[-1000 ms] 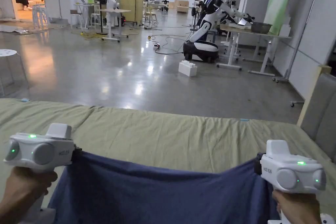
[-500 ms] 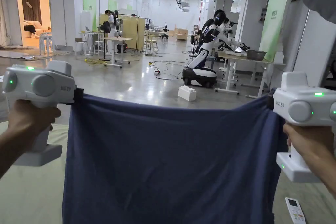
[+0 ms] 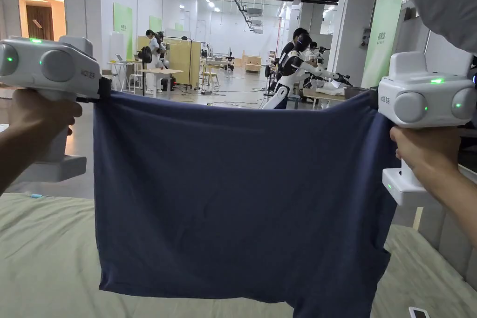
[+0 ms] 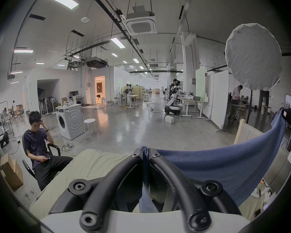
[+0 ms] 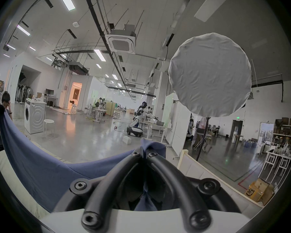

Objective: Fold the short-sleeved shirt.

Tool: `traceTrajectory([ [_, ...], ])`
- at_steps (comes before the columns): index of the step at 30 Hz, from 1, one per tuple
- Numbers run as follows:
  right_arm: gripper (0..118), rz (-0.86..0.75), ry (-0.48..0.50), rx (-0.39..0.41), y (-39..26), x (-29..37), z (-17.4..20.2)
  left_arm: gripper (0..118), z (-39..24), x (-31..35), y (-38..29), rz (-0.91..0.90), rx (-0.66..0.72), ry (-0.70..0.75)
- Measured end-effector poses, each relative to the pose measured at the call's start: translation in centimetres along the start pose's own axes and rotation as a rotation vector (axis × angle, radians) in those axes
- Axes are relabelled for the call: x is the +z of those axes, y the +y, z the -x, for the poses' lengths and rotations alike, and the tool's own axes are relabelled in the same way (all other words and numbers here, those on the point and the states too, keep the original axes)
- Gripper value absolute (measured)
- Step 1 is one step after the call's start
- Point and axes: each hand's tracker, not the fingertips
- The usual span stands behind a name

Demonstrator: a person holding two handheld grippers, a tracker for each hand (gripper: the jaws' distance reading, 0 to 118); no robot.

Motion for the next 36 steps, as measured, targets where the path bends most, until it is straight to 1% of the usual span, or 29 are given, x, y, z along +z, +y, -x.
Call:
traceTrajectory([
  [3, 2, -0.017, -0.014, -0.047, 0.4, -1.5, 0.1, 6, -0.1, -1.3, 0.9, -0.015, -0.016, 0.009],
  [5, 2, -0.033, -0.012, -0.045, 0.4, -2.2, 0.5, 6, -0.1, -2.1, 1.2, -0.024, -0.017, 0.015],
  [6, 2, -0.048, -0.004, 0.006, 0.3, -2.7, 0.9, 6, -0.1, -2.4, 1.2, -0.026, -0.016, 0.018],
  [8, 2, -0.061, -0.004, 0.011, 0.0, -3.4, 1.2, 6, 0.0, -3.3, 1.1, -0.025, -0.022, 0.023],
  [11, 2, -0.046, 0.009, -0.029, -0.8, -4.1, 1.6, 6, 0.2, -3.9, 0.2, -0.018, -0.019, 0.029],
  [12, 2, -0.055, -0.001, -0.030, -1.4, -4.0, 2.0, 6, 0.3, -4.0, -0.2, -0.017, -0.005, 0.025],
  [13, 2, -0.061, 0.003, 0.015, -1.5, -3.7, 2.2, 6, 0.4, -4.0, -0.7, -0.002, -0.010, 0.024],
  [14, 2, -0.061, 0.012, 0.030, -1.8, -3.6, 2.3, 6, 0.3, -3.8, -1.3, -0.005, -0.002, 0.026],
  [16, 2, -0.052, 0.014, 0.026, -2.5, -3.1, 2.3, 6, 0.3, -3.4, -2.6, 0.004, -0.015, 0.014],
  [19, 2, -0.027, 0.014, 0.028, -4.3, -1.4, 2.2, 6, 0.4, -2.3, -5.2, 0.023, -0.019, 0.003],
  [25, 2, 0.007, 0.045, 0.043, -7.6, 3.4, 1.6, 6, 1.3, 0.4, -10.5, 0.065, -0.018, -0.029],
  [29, 2, 0.034, 0.064, 0.058, -9.4, 7.3, 0.9, 6, 1.4, 3.7, -13.5, 0.075, -0.029, -0.042],
  [33, 2, 0.070, 0.082, 0.051, -12.1, 11.7, 0.2, 6, 1.9, 7.5, -16.6, 0.070, -0.002, -0.056],
  [36, 2, 0.106, 0.090, 0.045, -14.9, 15.6, -0.1, 6, 2.3, 10.5, -20.0, 0.070, -0.008, -0.058],
])
